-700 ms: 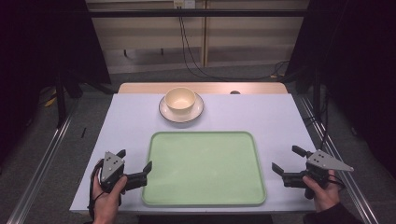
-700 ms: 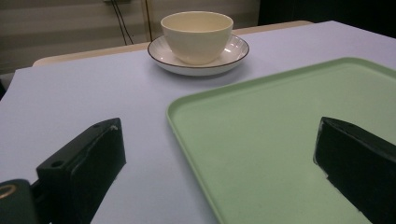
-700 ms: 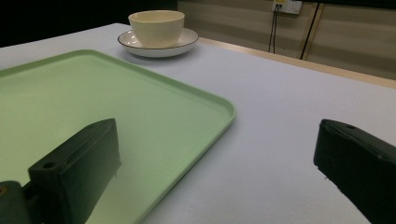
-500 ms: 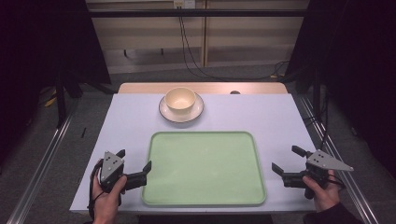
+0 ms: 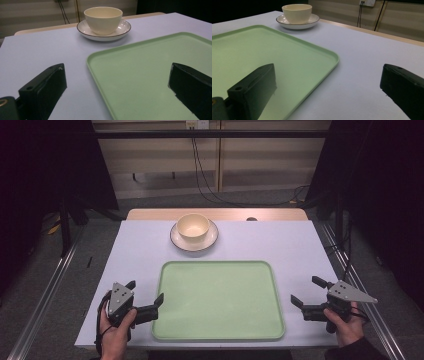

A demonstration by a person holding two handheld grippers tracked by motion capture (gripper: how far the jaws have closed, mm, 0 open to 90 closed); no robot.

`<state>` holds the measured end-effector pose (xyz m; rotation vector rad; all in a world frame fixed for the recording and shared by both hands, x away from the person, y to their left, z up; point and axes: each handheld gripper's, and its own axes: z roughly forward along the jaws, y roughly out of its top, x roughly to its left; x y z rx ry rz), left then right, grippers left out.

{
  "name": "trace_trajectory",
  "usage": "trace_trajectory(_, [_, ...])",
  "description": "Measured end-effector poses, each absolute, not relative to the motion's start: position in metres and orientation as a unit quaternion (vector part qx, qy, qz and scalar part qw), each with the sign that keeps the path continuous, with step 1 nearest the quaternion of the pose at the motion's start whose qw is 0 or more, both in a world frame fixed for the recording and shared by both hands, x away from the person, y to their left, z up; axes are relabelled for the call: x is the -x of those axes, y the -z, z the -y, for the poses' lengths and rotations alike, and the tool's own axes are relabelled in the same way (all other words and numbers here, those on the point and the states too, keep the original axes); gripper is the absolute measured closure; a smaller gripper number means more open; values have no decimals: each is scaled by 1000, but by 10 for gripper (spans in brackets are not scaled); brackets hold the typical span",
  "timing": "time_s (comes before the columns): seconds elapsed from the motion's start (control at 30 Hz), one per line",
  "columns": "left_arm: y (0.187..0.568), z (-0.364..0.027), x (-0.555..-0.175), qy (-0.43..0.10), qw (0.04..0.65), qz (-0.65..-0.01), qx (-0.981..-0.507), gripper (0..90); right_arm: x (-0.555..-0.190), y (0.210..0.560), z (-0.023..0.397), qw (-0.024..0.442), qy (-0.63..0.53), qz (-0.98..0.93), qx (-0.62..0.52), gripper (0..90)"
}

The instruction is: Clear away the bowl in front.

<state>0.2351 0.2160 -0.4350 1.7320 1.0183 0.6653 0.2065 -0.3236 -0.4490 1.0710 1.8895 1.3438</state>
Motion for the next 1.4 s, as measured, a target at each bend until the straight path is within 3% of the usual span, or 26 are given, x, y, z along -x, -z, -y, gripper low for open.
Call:
trace_trajectory(0.73, [433, -201, -254, -240, 505, -414, -718, 30, -206, 449, 323, 288, -505, -709, -399, 2])
trace_trajectory(1.4, [422, -192, -285, -258, 512, -395, -718, 40, -205, 448, 325, 293, -517, -700, -396, 4])
